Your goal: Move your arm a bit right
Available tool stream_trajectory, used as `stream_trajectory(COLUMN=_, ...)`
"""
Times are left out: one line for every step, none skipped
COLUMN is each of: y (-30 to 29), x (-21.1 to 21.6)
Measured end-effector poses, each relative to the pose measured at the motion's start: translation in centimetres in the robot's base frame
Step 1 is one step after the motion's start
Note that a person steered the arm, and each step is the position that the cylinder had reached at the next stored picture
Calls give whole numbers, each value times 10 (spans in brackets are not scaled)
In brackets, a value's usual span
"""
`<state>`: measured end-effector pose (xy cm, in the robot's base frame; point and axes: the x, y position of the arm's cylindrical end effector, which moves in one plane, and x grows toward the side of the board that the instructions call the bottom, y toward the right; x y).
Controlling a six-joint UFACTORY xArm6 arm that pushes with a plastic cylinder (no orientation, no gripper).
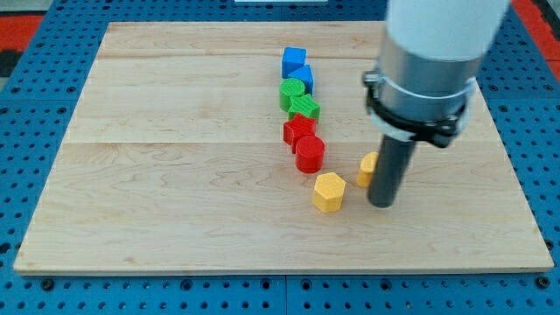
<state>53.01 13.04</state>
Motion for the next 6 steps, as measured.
stream_trajectory(y=51, x=-9)
stream_trajectory(y=76, x=-14)
stream_trajectory(y=76, x=-16)
stream_trajectory(y=73, x=-16)
stream_trajectory(y=56, x=-16)
stream_trajectory(y=38, x=-17)
